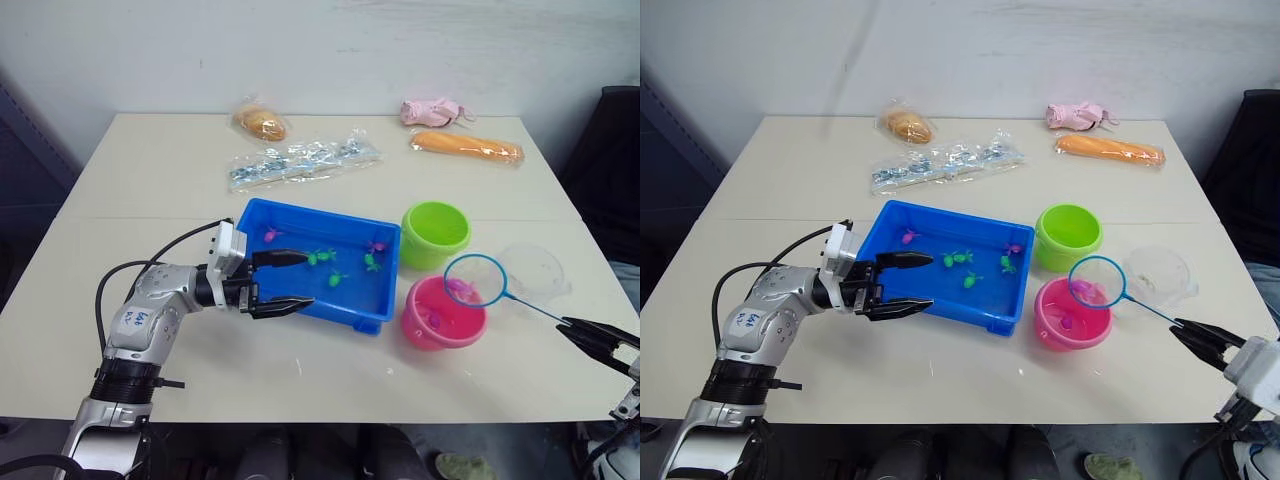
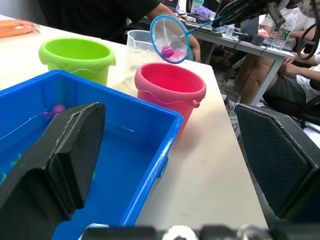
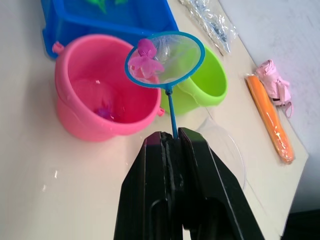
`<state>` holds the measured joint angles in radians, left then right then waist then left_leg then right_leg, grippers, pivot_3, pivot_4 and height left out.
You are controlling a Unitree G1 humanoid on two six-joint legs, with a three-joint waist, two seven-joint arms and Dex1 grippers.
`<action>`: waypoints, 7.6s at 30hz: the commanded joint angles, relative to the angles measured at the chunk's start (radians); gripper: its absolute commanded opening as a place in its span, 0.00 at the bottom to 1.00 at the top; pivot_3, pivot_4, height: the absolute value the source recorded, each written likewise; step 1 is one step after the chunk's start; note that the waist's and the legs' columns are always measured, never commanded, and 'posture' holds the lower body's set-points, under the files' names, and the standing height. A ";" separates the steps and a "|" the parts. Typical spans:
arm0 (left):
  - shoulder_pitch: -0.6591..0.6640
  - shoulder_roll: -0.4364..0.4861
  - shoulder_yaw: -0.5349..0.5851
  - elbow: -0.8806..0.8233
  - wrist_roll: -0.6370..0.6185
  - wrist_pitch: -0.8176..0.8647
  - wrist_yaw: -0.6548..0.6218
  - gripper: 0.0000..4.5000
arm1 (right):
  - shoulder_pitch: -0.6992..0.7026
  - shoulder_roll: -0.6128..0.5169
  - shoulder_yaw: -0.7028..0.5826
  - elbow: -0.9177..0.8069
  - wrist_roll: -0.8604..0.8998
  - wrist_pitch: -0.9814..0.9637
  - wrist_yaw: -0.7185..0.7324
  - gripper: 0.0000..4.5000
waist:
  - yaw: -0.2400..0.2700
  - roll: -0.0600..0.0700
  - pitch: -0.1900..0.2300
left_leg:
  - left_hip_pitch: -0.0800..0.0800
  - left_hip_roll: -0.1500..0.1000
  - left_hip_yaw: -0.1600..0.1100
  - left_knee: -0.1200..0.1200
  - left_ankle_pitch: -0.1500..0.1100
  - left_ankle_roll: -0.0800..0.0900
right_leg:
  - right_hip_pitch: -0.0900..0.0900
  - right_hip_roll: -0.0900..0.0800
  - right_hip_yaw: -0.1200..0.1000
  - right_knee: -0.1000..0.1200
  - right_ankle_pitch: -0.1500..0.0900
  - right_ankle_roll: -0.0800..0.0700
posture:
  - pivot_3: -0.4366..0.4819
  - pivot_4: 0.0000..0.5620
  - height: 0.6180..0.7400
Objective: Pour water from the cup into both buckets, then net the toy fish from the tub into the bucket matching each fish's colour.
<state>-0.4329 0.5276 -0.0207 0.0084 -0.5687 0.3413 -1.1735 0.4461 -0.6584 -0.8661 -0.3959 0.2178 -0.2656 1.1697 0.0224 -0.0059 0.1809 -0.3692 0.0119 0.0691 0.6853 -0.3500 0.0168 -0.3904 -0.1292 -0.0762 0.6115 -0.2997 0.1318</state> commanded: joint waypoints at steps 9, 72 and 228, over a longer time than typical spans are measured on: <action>0.021 -0.029 0.006 -0.087 -0.026 0.023 0.011 0.99 | -0.003 -0.053 0.019 0.225 -0.259 -0.646 -0.203 0.00 | -0.001 0.000 0.000 | 0.000 0.000 0.000 0.000 0.000 0.000 | 0.000 0.000 0.000 0.000 0.000 0.000 | 0.48 0.27 1.00; 0.123 0.052 0.145 -0.200 -0.033 0.053 0.167 0.99 | -0.890 -0.222 0.969 -0.047 1.680 1.132 -1.849 0.00 | -0.003 -0.001 0.000 | -0.008 0.002 -0.004 0.005 0.000 0.002 | -0.003 -0.002 -0.005 0.000 0.000 -0.002 | 0.48 0.27 1.00; 0.097 0.081 0.176 -0.130 -0.085 0.078 0.074 0.99 | 0.055 -0.275 0.458 -0.087 0.369 -0.109 -0.683 0.00 | -0.033 0.000 -0.001 | 0.006 0.004 -0.002 -0.002 0.001 -0.001 | 0.004 -0.002 0.001 -0.002 -0.001 -0.003 | 0.48 0.27 1.00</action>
<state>-0.3465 0.5882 0.0983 -0.1089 -0.6285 0.4178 -1.1133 0.5304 -0.9126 -0.4569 -0.4152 0.4450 -0.5201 0.4700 -0.0108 -0.0055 0.1802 -0.3633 0.0156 0.0653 0.6835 -0.3485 0.0155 -0.3862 -0.1308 -0.0757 0.6091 -0.3008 0.1283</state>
